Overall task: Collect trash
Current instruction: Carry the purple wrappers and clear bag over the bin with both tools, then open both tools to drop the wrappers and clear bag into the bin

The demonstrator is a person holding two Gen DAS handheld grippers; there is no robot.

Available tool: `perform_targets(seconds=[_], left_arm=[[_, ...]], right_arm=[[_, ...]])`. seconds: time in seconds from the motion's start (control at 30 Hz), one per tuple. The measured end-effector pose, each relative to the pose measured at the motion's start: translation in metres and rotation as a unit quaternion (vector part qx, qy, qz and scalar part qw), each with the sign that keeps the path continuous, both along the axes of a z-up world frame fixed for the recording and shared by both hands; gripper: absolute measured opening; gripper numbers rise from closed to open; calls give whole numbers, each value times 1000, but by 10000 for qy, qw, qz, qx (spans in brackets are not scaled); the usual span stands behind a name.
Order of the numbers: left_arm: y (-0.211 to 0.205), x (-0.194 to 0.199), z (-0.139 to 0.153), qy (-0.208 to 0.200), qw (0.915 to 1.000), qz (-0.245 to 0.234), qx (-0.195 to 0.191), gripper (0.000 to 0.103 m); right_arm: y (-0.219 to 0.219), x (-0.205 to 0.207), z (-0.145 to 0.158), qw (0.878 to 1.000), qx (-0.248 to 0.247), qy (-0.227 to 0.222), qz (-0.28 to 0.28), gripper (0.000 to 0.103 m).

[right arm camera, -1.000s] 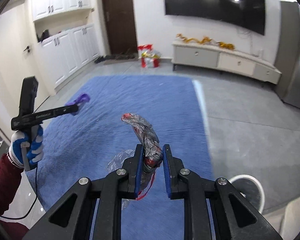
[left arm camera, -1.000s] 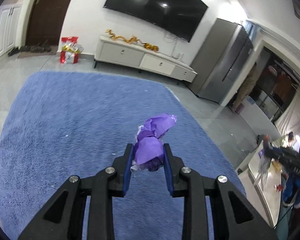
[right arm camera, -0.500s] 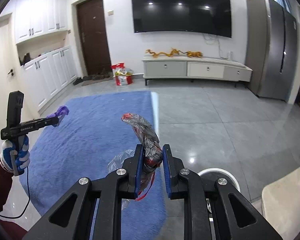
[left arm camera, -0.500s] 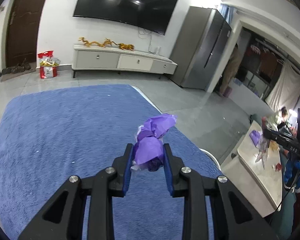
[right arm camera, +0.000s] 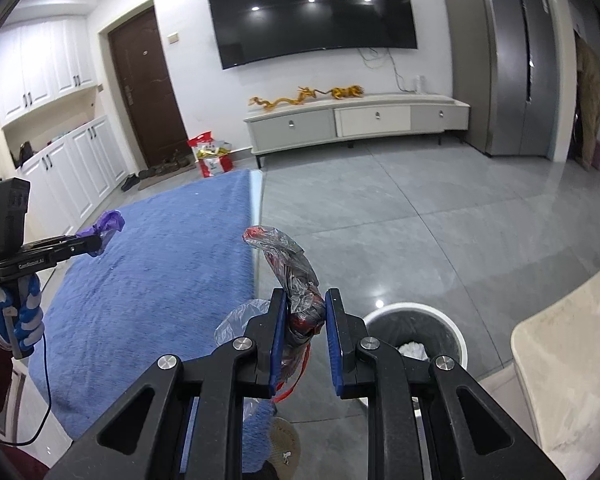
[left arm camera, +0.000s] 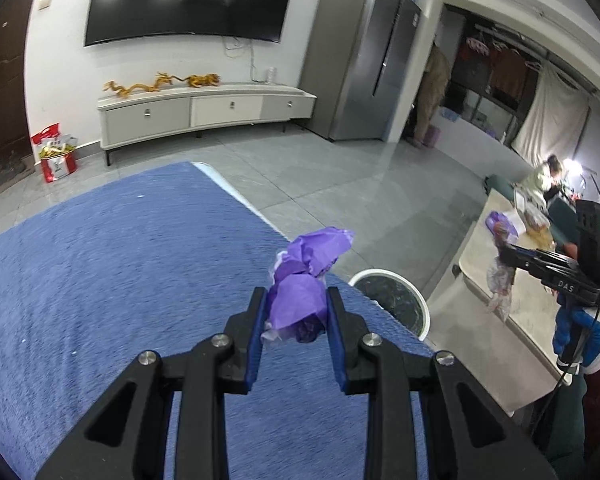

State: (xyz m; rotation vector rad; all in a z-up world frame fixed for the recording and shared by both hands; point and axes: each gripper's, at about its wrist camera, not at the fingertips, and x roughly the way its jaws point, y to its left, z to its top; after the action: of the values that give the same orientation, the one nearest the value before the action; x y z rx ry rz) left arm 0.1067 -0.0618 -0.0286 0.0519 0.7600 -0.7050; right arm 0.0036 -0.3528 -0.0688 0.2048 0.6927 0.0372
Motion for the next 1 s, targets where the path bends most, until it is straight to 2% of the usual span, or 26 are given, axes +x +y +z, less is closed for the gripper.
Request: perform_targets(seconds=[0.3, 0.6, 1.0], left_arm=[[-74, -3, -13, 126, 9985, -400, 341, 27], [-151, 9, -38, 258, 9930, -806, 824, 27], [-285, 52, -99, 989, 9819, -1129, 1156, 27]], right_arm=[[-32, -3, -33, 9991, 280, 124, -301, 19], [-71, 10, -70, 9965, 551, 272, -566, 19], [-121, 65, -148, 9868, 652, 965, -1122, 19]])
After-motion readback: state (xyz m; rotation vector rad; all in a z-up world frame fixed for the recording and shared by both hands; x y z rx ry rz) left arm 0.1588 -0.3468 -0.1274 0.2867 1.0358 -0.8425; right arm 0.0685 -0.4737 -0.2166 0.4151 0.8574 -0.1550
